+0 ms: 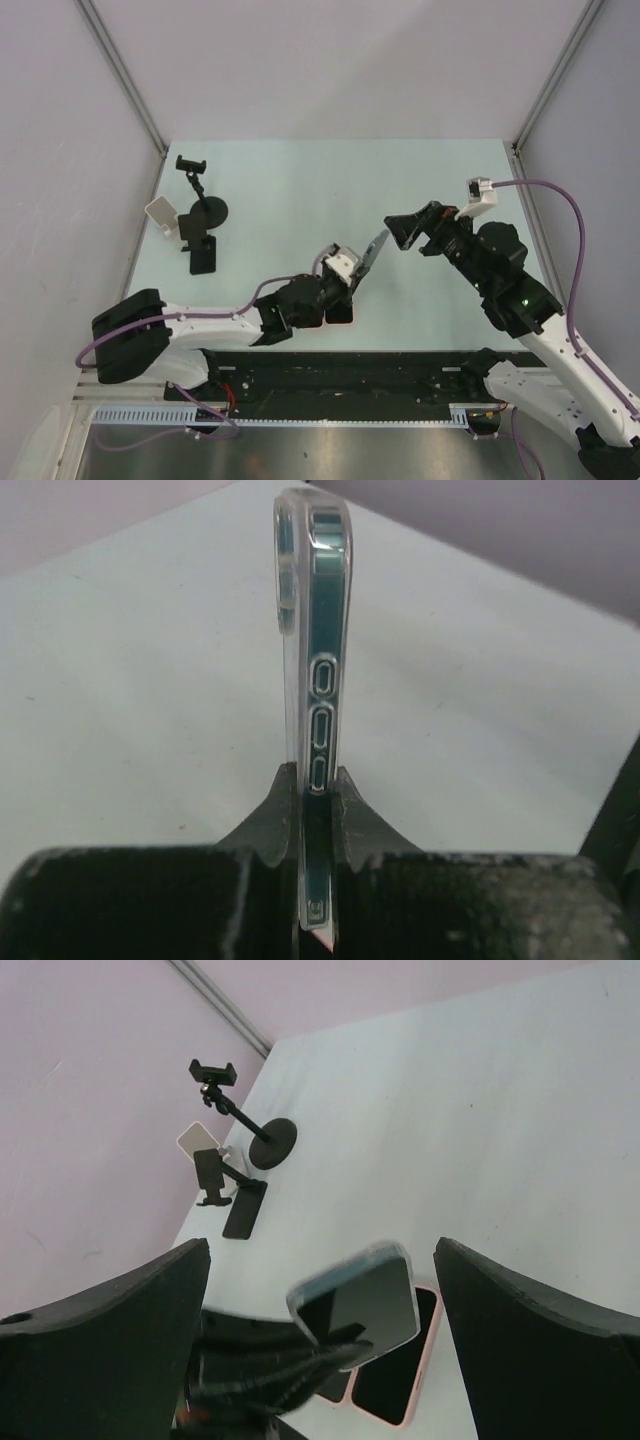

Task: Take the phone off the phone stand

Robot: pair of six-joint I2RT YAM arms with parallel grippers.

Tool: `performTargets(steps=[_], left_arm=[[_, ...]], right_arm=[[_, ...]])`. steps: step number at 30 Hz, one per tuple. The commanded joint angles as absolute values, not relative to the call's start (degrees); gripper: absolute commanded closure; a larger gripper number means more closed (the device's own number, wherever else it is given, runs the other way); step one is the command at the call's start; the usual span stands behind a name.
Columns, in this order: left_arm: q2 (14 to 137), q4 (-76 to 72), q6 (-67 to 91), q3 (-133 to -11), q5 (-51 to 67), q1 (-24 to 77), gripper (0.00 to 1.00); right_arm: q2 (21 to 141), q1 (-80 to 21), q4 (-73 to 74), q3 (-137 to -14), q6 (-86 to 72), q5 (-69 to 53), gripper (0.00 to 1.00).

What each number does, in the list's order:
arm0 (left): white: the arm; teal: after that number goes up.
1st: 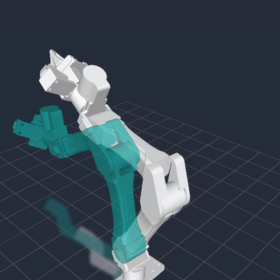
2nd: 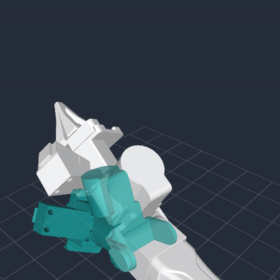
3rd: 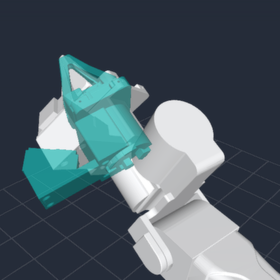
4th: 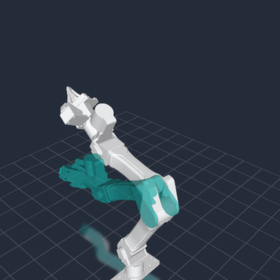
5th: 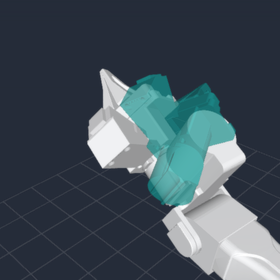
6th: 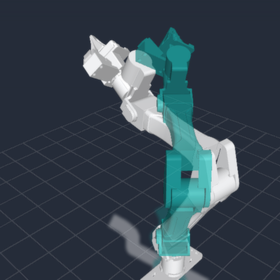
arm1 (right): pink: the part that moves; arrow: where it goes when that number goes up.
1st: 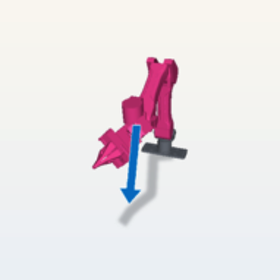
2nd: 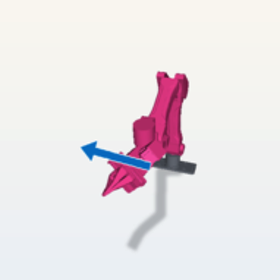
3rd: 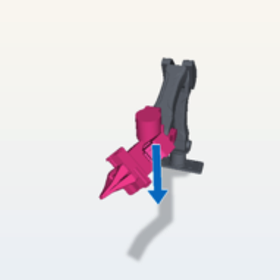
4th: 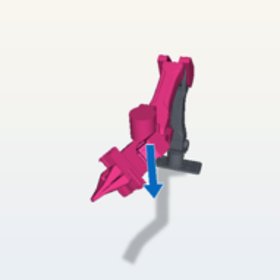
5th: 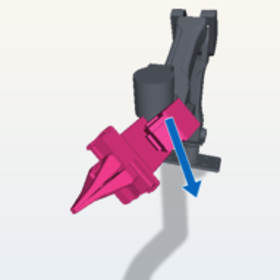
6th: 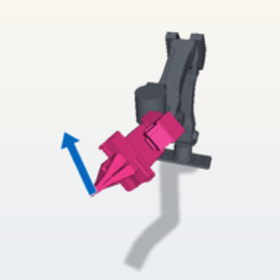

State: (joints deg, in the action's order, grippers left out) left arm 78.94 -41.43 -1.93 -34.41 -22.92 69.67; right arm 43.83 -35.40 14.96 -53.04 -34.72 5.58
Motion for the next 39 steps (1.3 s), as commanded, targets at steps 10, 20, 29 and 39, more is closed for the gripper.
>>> performTargets(steps=[10, 20, 29, 39], left_arm=[[74.00, -43.85, 34.97, -33.14, 11.07, 56.25, 1.00], [72.86, -47.99, 40.52, -31.12, 11.69, 54.67, 1.00], [71.81, -49.22, 41.48, -29.88, 10.81, 54.23, 1.00], [71.72, -49.57, 41.75, -29.71, 10.46, 54.23, 1.00]], right_arm=[[41.56, -41.30, 1.14, -42.80, -18.02, 1.04, 0.00], [48.87, -52.46, 1.58, -42.36, -20.12, 22.57, 0.00], [50.71, -54.49, 7.29, -42.36, -24.43, 31.64, 0.00], [53.35, -55.19, 6.86, -42.45, -26.80, 25.84, 0.05]])
